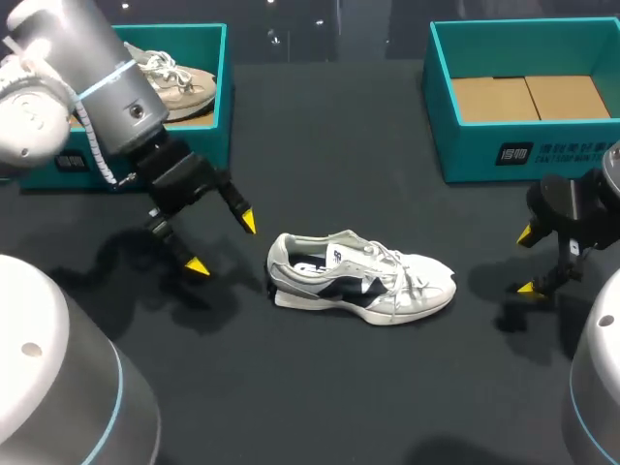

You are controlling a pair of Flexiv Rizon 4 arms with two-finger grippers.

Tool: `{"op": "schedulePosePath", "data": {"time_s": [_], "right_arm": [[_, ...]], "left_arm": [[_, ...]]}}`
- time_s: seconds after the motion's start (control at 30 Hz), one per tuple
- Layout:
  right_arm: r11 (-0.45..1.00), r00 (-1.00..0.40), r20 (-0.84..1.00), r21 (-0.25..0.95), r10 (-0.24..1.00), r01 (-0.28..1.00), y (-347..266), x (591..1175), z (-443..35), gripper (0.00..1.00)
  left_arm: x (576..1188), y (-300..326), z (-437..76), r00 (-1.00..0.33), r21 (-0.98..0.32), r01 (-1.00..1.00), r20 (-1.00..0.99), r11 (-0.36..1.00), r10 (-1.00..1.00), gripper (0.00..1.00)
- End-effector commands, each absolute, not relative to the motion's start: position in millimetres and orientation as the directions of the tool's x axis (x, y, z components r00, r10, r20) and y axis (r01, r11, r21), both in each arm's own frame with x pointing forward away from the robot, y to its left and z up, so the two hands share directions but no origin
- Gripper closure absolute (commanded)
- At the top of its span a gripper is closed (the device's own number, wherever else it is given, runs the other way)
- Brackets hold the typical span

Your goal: Take the shoe out of the shoebox, open the shoe tongue, remove and reinsert the insole, then place the shoe into the shoebox

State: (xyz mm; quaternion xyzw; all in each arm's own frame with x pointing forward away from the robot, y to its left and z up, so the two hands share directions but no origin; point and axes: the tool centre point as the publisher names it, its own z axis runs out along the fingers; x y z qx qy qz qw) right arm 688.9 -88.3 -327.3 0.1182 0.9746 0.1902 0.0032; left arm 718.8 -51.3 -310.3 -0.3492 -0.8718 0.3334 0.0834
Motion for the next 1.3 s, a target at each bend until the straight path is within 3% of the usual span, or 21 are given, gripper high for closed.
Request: {"op": "schedulePosePath", "data": {"time_s": [0.03,0.33,0.57,1.3], "right_arm": [[0.9,-0.972,0.036,0.37,0.233,0.229,-88,687,-327,0.0],[0.9,-0.972,0.036,0.37,0.233,0.229,-88,687,-327,0.0],[0.9,-0.972,0.036,0.37,0.233,0.229,-88,687,-327,0.0],[0.9,-0.972,0.036,0.37,0.233,0.229,-88,687,-327,0.0]], "left_arm": [[714,-47,-312,-0.789,-0.641,0.554,-0.2,0.531,0.581,0.0],[730,-31,-336,-0.917,-0.792,0.319,-0.119,0.521,0.38,0.0],[738,-22,-358,-0.958,-0.878,0.194,-0.074,0.437,0.277,0.0],[742,-20,-385,-0.98,-0.919,0.095,-0.02,0.382,0.197,0.0]]}}
